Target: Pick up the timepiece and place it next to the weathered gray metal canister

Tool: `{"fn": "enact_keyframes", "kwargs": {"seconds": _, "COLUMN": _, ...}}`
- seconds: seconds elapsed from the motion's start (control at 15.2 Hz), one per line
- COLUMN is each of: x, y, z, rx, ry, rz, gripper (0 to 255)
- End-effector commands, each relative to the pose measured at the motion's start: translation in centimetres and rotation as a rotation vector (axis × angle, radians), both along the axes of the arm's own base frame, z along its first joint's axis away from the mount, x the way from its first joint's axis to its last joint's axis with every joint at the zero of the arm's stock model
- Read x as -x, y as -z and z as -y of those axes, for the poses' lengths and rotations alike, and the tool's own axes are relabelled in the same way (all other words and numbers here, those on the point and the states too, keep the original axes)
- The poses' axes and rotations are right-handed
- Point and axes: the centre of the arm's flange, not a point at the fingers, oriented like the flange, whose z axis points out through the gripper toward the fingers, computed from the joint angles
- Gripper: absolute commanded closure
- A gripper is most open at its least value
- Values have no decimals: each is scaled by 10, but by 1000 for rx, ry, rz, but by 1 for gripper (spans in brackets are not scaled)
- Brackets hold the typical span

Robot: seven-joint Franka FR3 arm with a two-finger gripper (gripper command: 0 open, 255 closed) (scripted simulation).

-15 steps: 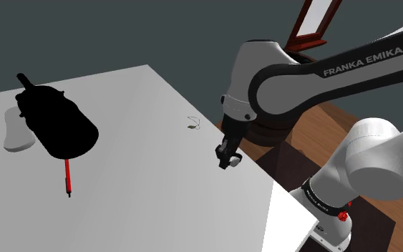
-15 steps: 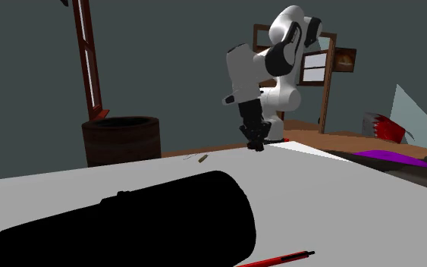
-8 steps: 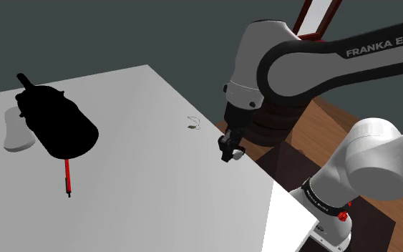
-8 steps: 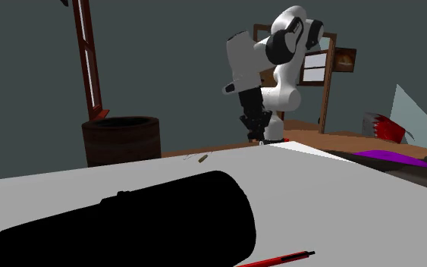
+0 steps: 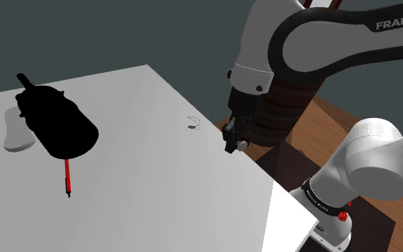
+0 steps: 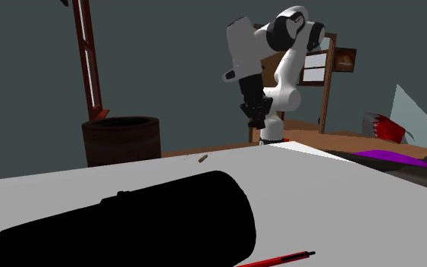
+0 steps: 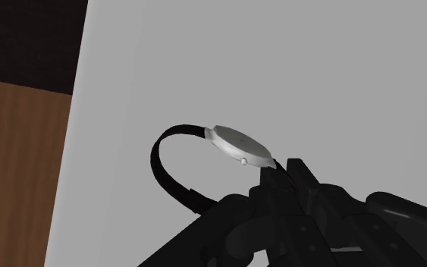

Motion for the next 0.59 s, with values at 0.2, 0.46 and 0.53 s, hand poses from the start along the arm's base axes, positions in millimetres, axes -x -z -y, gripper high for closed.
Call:
{"fn": "enact_keyframes", "kwargs": {"seconds": 0.2, "x": -1, "y": -27, "z": 0, "rx": 0, "ry": 0, "rz": -1, "gripper": 255}}
{"fn": "enact_keyframes", "kwargs": {"seconds": 0.46, "x": -1, "y": -48, "z": 0, "rx": 0, "ry": 0, "rz": -1, "gripper": 255}}
{"fn": "enact_keyframes", "kwargs": {"seconds": 0.53, "x": -1, "y": -53, "z": 0, "rx": 0, "ry": 0, "rz": -1, "gripper": 255}}
